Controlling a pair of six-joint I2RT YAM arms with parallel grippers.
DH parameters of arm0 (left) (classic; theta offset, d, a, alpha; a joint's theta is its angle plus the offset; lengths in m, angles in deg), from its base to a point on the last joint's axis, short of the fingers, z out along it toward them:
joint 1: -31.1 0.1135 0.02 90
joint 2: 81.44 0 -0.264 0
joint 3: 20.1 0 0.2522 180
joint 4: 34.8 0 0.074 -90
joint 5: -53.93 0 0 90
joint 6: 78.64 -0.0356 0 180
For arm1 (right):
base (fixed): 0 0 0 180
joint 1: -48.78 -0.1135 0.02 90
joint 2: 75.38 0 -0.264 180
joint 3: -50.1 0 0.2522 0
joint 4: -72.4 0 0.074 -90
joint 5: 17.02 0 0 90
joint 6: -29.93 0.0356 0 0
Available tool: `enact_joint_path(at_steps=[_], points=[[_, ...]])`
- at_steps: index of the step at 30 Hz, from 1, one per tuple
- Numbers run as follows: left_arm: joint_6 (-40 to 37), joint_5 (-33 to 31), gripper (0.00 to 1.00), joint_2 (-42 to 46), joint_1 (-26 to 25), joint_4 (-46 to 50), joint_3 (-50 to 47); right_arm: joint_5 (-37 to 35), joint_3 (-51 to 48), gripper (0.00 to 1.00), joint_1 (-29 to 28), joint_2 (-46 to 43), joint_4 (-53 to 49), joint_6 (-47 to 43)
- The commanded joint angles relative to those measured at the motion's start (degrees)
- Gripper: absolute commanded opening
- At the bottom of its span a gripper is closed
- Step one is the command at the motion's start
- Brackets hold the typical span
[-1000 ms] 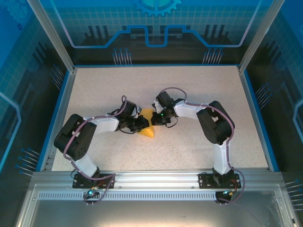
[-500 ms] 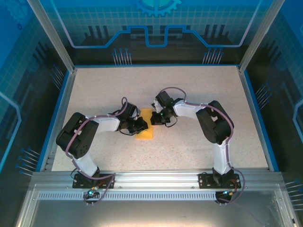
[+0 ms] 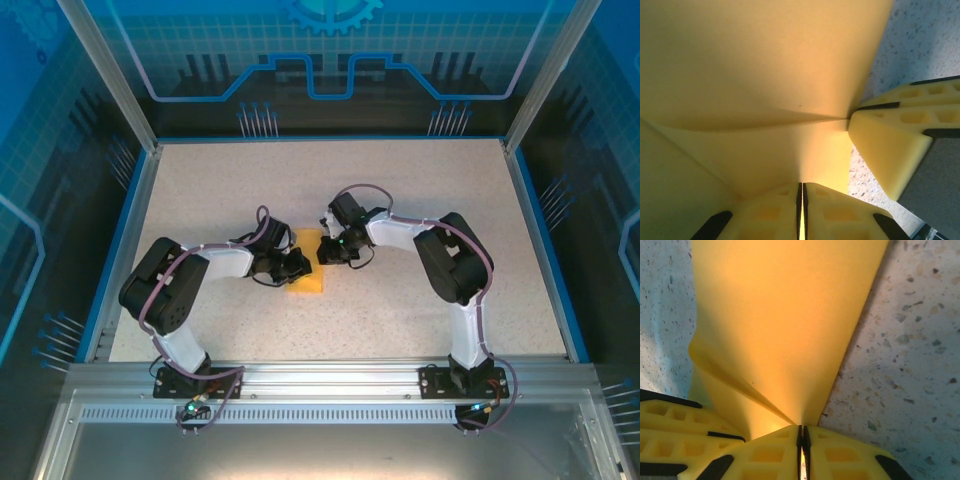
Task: Fold a paper plane with a square sheet of paper (pick it up from the middle)
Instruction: Fold the triangle a second time at the center of the table.
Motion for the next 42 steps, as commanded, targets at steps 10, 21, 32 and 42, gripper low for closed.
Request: enact_joint_path(at_steps=[10,21,32,42], points=[[1.1,-2.8,0.13,-0.4,0.4,2.7,0.4,-3.2,-1.7,0.24,-0.4,-6.5,0.6,2.3],[2.2,-4.4,0.1,-0.6,0.0,2.9,0.1,2.6,-7.4,0.15,-3.6,-9.1,3.4,4.9],[2.6,-4.7,0.09,-0.9,-0.2,2.8,-0.3,6.0,-10.7,0.08,-6.6,-8.0,6.6,7.9],[3.3,-5.7,0.08,-0.5,-0.2,3.0,-1.1,3.2,-15.2,0.08,-7.1,-8.6,2.8,6.8]])
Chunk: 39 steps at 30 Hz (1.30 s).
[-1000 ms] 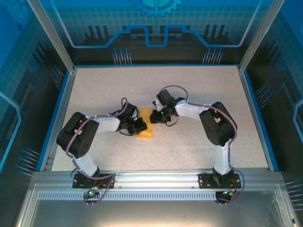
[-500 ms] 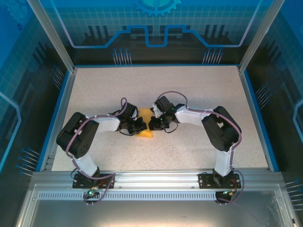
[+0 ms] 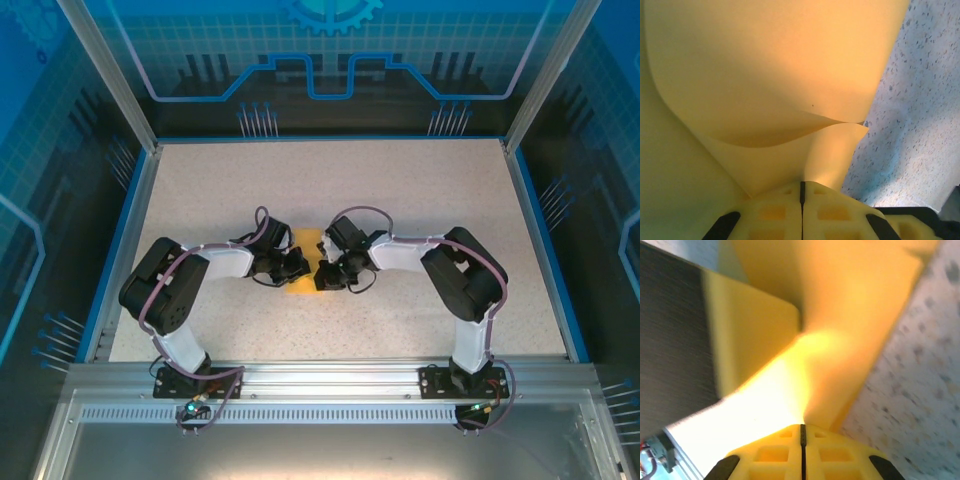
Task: Fold a paper plane with a square sheet of paper (pick it up from the middle)
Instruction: Fold the triangle a second time at the center of the table.
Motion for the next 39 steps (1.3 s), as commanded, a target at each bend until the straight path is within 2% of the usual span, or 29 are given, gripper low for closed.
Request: enact_joint_path(at_steps=[1,9,19,31,39], points=[[1.2,-4.2,0.08,-0.5,0.0,2.6,-1.2,-1.3,-1.7,0.08,-0.8,-0.9,-3.1,-0.4],[1.4,-4.3,0.08,-0.2,0.1,2.5,-1.7,-1.1,-1.4,0.08,-0.8,-5.5,-0.9,0.2],[1.8,-4.4,0.08,-0.1,0.1,2.2,-1.8,-2.8,2.6,0.08,-0.9,1.6,1.8,2.5],[1.8,-4.4,0.1,1.6,0.5,0.9,-1.1,-4.5,-1.7,0.08,-0.9,1.9,-5.0,0.6],[0.2,-4.6,0.1,-0.6,2.4,0.3,0.9,-5.0,-2.1,0.08,-0.9,1.6,-7.9,-0.9]])
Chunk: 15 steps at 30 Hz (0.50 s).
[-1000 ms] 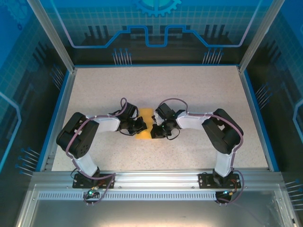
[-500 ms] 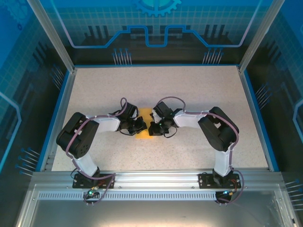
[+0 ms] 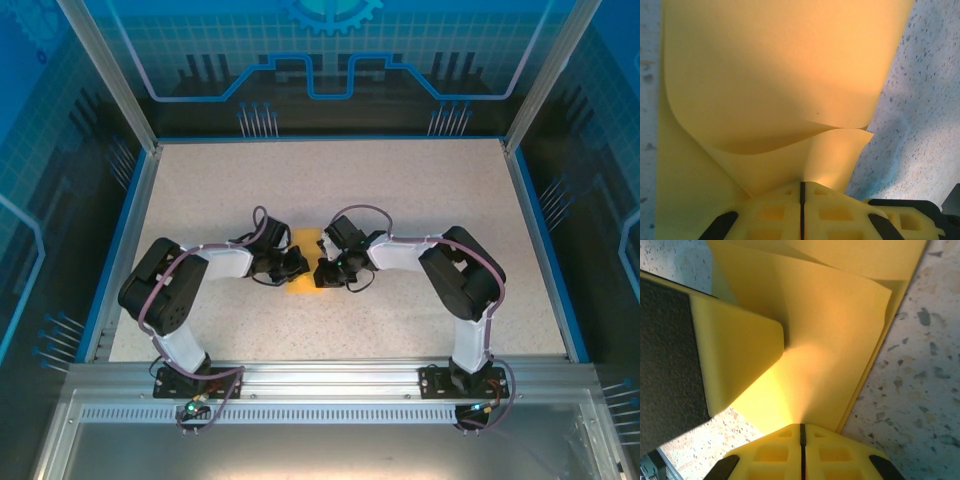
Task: Fold a paper plane with a square sheet of paper (pick it up from the middle)
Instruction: Fold the triangle a second time at the center of the table.
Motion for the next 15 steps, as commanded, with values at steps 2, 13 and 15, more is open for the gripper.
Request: enact_joint_path(at_steps=[2,13,15], points=[[-1.1,-3.7,0.1,-1.2,2.5,1.1,1.2,-2.4,-2.9,0.08,-0.9,0.7,-10.2,-1.5],[-7.3,-2.5,0.1,-2.5,7.6,-2.5,0.0,-2.9,-2.8,0.08,-0.8,0.6,-10.4,-1.7],[-8.3,-1.4,0.1,-3.1,9.1,-4.1,0.0,-2.8,-2.6,0.08,-0.9,0.8,-10.7,-1.7]])
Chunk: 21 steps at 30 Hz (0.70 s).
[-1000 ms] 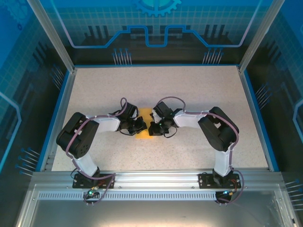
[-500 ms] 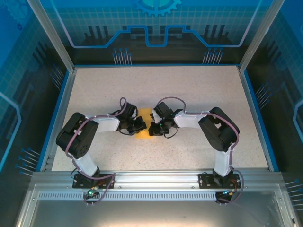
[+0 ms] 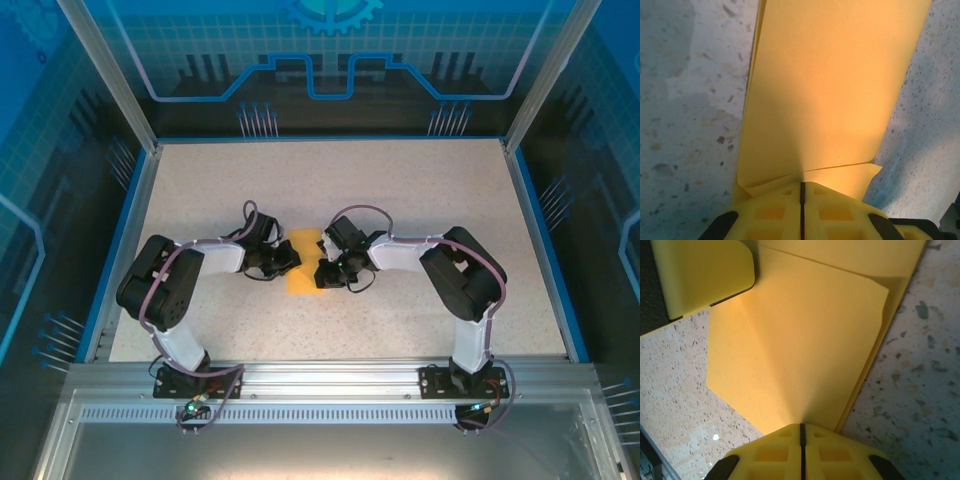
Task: Fold a paper plane with a square sheet of paper (pick it up from the middle)
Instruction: Fold the triangle a second time at the center of the table.
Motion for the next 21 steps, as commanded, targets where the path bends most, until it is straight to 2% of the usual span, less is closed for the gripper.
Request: enact_joint_path(at_steps=[1,7,13,16,21], points=[[-4.0,-3.0,0.1,-2.3,4.2,-3.5,-0.1,-2.5,-2.3,0.08,-0.9,1.3,-10.2,-0.8],[-6.7,1.2,0.13,-0.5,7.6,-6.9,-0.4,-2.6,-1.6,0.08,-0.9,1.9,-10.8,-0.7],[-6.3,7.1,0.17,4.8,7.5,-9.4,-2.2,-2.5,-1.2,0.08,-0.9,2.0,-11.1,-0.5],[-4.7,8.6,0.18,7.3,6.1,-10.4,-4.0,-2.4,-1.2,0.08,-0.9,2.1,-10.9,-0.2],[-3.7,6.9,0.18,7.7,0.2,-9.0,-5.0,-2.2,-1.1,0.08,-0.9,2.3,-10.9,0.1]])
